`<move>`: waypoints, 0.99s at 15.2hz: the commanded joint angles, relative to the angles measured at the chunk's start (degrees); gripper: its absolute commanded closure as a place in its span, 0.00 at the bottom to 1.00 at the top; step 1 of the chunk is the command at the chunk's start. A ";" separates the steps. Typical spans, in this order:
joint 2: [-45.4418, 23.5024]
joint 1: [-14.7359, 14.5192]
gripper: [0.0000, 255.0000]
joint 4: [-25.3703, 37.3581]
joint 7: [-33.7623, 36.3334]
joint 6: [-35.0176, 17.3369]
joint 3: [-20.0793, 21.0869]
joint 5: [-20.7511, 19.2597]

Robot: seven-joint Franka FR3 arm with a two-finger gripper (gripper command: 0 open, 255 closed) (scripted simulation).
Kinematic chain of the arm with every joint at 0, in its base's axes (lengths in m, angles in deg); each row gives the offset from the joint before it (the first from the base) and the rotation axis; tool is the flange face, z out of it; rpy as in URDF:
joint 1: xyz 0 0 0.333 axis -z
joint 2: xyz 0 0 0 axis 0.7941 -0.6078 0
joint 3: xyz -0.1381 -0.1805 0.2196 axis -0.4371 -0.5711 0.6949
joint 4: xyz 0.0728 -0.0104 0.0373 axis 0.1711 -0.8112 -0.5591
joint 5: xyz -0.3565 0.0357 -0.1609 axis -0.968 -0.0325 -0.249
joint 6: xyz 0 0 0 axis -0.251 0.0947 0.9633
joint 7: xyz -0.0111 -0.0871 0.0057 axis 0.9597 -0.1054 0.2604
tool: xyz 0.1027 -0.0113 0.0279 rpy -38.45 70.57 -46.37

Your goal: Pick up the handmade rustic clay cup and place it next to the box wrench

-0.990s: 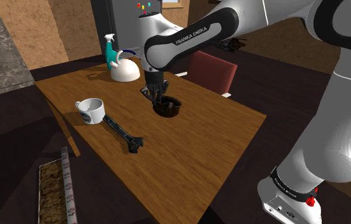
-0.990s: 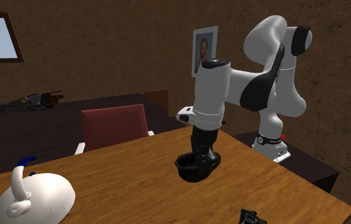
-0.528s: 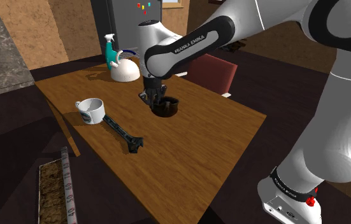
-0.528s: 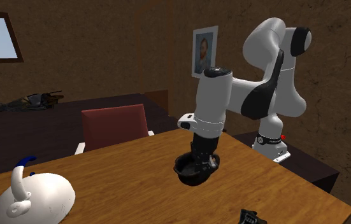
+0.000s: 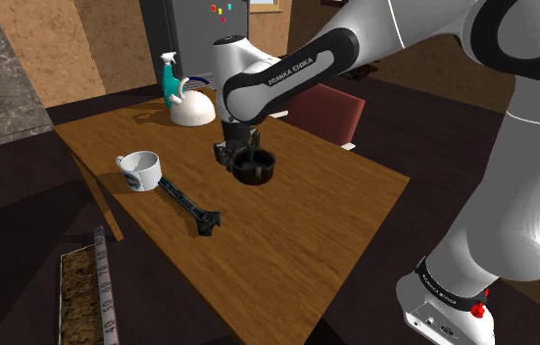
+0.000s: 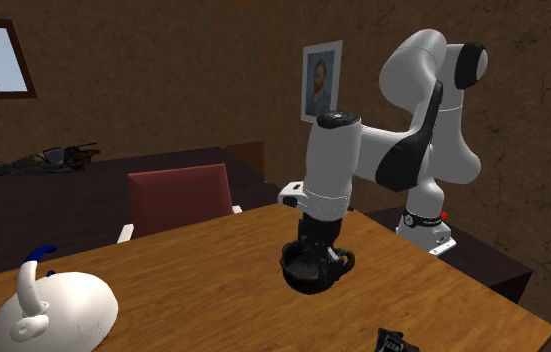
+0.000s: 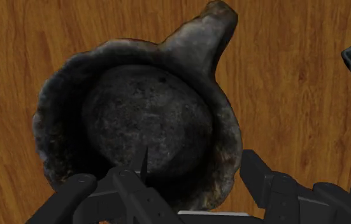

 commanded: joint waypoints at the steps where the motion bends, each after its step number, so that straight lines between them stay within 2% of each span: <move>1: -0.15 0.07 0.00 -0.10 0.01 0.02 -0.09 -0.05; 4: -0.12 0.13 0.00 -0.04 -0.10 0.08 -0.12 -0.03; 8: 2.77 0.02 0.00 3.67 -0.88 6.59 0.35 1.16; 15: 2.77 0.01 0.00 3.67 -0.88 6.59 0.35 1.16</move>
